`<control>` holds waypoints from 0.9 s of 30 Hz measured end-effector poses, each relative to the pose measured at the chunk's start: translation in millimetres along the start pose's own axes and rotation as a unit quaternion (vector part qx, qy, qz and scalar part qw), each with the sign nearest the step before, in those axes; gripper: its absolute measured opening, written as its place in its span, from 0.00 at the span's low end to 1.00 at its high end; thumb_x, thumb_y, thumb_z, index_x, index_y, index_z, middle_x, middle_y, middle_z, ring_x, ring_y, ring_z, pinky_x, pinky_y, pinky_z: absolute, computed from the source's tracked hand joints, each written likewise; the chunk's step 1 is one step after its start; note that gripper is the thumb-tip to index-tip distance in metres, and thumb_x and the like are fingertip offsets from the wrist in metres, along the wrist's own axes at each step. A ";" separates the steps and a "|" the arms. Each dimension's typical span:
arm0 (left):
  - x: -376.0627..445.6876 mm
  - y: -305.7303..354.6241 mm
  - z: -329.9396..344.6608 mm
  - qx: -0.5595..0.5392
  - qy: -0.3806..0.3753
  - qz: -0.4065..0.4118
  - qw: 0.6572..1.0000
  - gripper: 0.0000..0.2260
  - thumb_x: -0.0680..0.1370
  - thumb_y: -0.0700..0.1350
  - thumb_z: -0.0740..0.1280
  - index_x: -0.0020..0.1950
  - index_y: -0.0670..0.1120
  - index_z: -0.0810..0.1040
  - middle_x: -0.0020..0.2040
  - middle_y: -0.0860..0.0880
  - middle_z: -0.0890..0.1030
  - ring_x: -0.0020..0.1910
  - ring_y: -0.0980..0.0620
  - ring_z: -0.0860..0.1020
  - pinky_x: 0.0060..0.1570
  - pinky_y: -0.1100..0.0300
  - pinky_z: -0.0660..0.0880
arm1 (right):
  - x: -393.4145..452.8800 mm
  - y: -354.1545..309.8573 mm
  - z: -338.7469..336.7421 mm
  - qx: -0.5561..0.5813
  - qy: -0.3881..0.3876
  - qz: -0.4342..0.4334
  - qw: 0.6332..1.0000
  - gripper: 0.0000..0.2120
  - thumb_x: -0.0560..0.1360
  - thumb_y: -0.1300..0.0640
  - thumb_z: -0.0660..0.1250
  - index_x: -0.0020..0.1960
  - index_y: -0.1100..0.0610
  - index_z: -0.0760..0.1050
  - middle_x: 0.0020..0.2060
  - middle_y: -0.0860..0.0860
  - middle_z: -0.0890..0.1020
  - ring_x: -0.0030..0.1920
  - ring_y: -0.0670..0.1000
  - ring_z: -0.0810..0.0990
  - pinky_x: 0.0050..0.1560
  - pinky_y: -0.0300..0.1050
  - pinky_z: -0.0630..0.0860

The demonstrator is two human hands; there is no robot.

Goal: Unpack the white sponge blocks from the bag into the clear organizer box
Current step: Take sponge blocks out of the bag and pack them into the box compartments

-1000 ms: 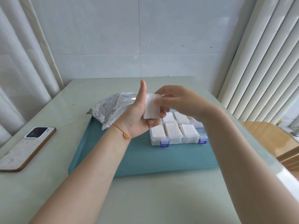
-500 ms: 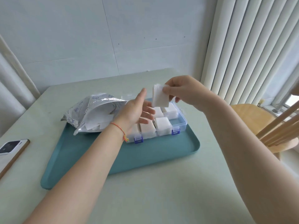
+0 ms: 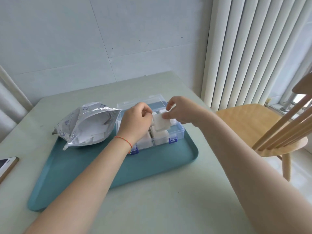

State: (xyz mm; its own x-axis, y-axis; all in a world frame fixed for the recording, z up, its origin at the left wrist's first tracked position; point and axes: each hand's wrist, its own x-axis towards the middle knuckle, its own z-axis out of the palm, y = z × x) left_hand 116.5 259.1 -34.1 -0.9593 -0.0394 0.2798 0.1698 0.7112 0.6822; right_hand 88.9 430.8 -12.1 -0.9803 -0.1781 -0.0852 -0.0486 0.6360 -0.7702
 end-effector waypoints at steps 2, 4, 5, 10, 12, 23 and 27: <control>-1.7 0.0 -1.6 0.036 -0.007 0.026 0.999 0.05 0.75 0.40 0.66 0.43 0.47 0.82 0.38 0.52 0.81 0.41 0.51 0.78 0.42 0.61 0.72 | -1.0 -2.1 7.9 -0.037 -0.006 -0.009 0.999 0.10 0.74 0.55 0.73 0.50 0.56 0.73 0.35 0.48 0.73 0.29 0.47 0.69 0.27 0.38 0.64; -2.2 -0.9 -4.9 0.069 -0.049 0.040 0.996 0.04 0.74 0.42 0.69 0.41 0.49 0.83 0.37 0.53 0.81 0.39 0.53 0.77 0.38 0.63 0.70 | -0.4 -2.7 12.4 -0.075 -0.002 -0.028 0.997 0.09 0.74 0.55 0.73 0.47 0.55 0.74 0.34 0.46 0.72 0.32 0.45 0.69 0.29 0.37 0.63; -1.9 -1.7 -6.9 0.085 -0.076 0.041 0.993 0.04 0.73 0.43 0.70 0.41 0.50 0.84 0.37 0.54 0.81 0.37 0.55 0.76 0.36 0.65 0.69 | 0.3 -2.6 13.9 -0.089 0.001 -0.035 0.995 0.08 0.74 0.55 0.73 0.46 0.55 0.74 0.34 0.46 0.73 0.33 0.45 0.70 0.30 0.37 0.64; 1.4 -3.9 -13.2 0.140 -0.157 0.037 0.977 0.03 0.73 0.47 0.73 0.44 0.54 0.86 0.36 0.57 0.79 0.36 0.58 0.75 0.33 0.69 0.66 | 2.2 -2.3 26.7 -0.174 0.015 -0.052 0.983 0.07 0.73 0.56 0.73 0.41 0.53 0.74 0.40 0.48 0.77 0.40 0.50 0.76 0.37 0.41 0.71; 2.0 -2.6 -14.7 0.150 -0.167 0.037 0.974 0.04 0.73 0.49 0.74 0.47 0.55 0.85 0.36 0.58 0.76 0.34 0.60 0.73 0.31 0.71 0.64 | 1.6 -0.8 30.4 -0.208 0.024 -0.056 0.976 0.06 0.73 0.56 0.72 0.42 0.52 0.75 0.44 0.49 0.79 0.44 0.52 0.78 0.40 0.44 0.73; 8.3 -2.0 -18.0 0.200 -0.216 0.009 0.956 0.16 0.68 0.61 0.76 0.52 0.58 0.83 0.42 0.58 0.74 0.37 0.58 0.73 0.37 0.62 0.69 | -9.6 -5.1 28.7 -0.291 -0.015 -0.067 0.954 0.10 0.75 0.49 0.70 0.54 0.51 0.79 0.45 0.47 0.76 0.46 0.50 0.74 0.35 0.42 0.66; 9.8 -3.3 -17.8 0.215 -0.228 0.009 0.950 0.16 0.69 0.60 0.76 0.53 0.58 0.83 0.46 0.55 0.75 0.41 0.54 0.75 0.40 0.62 0.70 | -8.7 -4.5 31.5 -0.286 -0.012 -0.070 0.955 0.11 0.74 0.49 0.70 0.54 0.52 0.80 0.42 0.46 0.76 0.45 0.50 0.75 0.38 0.43 0.68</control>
State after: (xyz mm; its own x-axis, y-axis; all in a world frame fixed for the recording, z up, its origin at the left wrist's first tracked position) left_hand 110.6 243.8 -21.6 -0.9717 0.2142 -0.0996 0.1736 0.9334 0.3142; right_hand 103.7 405.8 -27.8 -0.9520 -0.3051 -0.0270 -0.2830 0.9099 -0.3033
